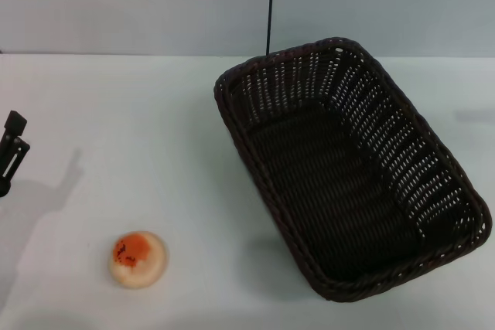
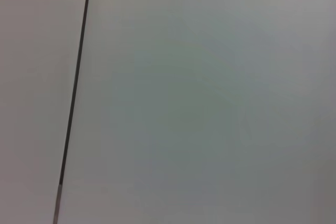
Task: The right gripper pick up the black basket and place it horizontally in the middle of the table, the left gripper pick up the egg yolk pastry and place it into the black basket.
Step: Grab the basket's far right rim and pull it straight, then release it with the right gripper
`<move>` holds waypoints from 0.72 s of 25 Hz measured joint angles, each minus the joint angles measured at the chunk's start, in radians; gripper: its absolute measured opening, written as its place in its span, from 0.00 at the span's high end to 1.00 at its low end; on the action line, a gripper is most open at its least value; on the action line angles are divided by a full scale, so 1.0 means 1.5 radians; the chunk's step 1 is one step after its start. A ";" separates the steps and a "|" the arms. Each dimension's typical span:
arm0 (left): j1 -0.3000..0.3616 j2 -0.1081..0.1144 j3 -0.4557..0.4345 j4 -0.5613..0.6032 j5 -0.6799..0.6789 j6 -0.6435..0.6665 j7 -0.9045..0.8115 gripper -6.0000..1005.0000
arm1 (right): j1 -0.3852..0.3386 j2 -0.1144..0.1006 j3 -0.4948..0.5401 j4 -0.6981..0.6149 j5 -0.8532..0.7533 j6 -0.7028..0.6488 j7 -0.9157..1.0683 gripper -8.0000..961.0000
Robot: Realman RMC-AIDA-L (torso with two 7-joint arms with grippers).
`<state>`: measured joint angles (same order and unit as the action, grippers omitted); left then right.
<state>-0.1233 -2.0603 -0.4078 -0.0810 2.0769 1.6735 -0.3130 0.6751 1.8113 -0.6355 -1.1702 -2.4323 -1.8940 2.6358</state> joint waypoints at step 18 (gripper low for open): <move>-0.002 0.000 -0.002 0.002 -0.004 -0.006 0.000 0.16 | 0.226 0.093 -0.091 0.223 -0.237 0.092 0.019 0.18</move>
<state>-0.1270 -2.0609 -0.4113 -0.0775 2.0716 1.6651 -0.3129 1.0143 1.9506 -0.7723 -0.8355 -2.7876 -1.7555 2.6638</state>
